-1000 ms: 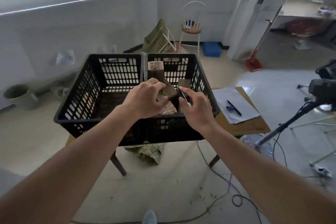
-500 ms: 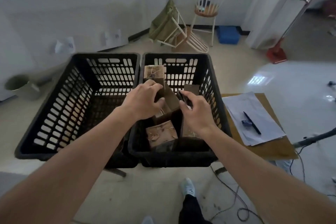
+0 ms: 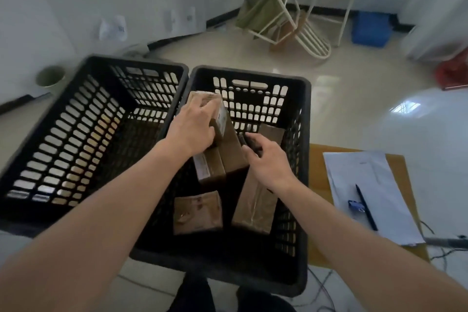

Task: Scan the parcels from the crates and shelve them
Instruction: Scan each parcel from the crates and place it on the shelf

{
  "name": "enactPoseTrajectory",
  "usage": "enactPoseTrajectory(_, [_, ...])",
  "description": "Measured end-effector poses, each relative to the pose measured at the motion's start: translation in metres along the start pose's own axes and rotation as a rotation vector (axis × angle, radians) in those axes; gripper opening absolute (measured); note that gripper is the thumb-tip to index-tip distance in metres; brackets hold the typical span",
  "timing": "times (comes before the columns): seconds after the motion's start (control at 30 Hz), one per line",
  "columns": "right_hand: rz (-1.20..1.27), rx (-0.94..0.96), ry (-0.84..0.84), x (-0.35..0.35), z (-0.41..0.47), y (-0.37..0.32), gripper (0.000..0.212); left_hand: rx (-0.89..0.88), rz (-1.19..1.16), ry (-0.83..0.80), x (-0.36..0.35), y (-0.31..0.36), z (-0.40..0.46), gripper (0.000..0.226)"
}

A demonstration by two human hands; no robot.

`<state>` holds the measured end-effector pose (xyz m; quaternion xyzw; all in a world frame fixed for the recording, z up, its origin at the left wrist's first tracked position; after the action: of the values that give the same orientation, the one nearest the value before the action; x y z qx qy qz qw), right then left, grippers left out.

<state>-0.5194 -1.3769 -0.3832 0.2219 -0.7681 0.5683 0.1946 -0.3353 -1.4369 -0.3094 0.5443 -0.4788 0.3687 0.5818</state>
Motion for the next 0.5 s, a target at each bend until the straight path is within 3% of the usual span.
enactPoseTrajectory(0.13, [0.032, -0.042, -0.039, 0.005, 0.015, 0.004, 0.043, 0.017, 0.146, -0.107, -0.014, -0.006, 0.026, 0.100])
enactPoseTrajectory(0.23, [0.075, -0.080, -0.053, 0.004, 0.020, 0.008, 0.044, -0.008, 0.293, -0.106, -0.016, -0.007, 0.043, 0.109])
enactPoseTrajectory(0.5, [0.117, -0.077, -0.043, 0.008, 0.025, -0.001, 0.041, -0.023, 0.275, -0.146, -0.014, -0.012, 0.055, 0.099])
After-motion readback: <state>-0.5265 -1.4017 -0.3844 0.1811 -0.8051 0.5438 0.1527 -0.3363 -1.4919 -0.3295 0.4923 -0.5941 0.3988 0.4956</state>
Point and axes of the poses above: each hand's wrist, its own z-axis towards the middle knuckle, its own x-axis out of the back of the hand, y = z × x, the point moved 8 cm from there along z, towards the middle knuckle, and after that the axes turned 4 degrees about y, right-handed, at the moved point
